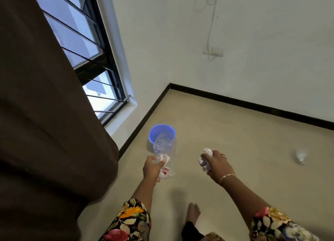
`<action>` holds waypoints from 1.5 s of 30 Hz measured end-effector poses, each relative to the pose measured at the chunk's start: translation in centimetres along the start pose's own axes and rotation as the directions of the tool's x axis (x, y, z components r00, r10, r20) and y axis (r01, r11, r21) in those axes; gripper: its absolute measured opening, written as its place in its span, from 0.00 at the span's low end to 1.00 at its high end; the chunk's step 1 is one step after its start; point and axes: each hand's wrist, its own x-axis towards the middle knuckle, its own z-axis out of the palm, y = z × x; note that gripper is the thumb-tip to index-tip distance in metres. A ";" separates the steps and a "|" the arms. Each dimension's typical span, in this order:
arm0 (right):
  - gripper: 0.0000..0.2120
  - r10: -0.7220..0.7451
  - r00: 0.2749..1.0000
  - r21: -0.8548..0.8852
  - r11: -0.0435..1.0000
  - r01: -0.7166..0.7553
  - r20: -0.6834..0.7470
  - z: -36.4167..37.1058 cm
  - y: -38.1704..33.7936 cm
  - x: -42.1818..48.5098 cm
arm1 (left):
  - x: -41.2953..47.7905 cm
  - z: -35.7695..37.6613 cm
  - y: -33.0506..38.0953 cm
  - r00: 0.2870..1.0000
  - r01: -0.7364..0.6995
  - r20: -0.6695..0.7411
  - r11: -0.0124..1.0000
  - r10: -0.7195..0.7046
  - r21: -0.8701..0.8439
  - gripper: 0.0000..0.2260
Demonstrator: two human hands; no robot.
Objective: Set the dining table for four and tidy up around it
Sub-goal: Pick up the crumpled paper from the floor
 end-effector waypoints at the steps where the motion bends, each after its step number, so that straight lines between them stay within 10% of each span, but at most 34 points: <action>1: 0.25 -0.007 1.000 0.006 1.000 0.007 0.004 -0.5 0.1 2.3 | 1.8 0.3 0.9 1.000 0.013 -0.011 1.000 -0.013 -0.024 0.13; 13: 0.27 -0.151 0.975 0.021 0.988 0.150 0.165 -3.3 -2.6 25.4 | 20.0 1.6 10.4 0.987 0.128 -0.087 0.988 -0.136 -0.092 0.17; 24: 0.27 -0.006 0.952 0.041 0.999 -0.007 0.305 0.9 -4.2 38.8 | 36.9 4.4 13.0 0.966 0.256 0.000 0.963 -0.257 -0.082 0.14; 45: 0.34 -0.069 0.868 0.081 0.996 0.033 0.492 8.7 -7.2 51.6 | 48.3 5.9 8.0 0.943 0.246 0.061 0.811 -0.326 0.531 0.27</action>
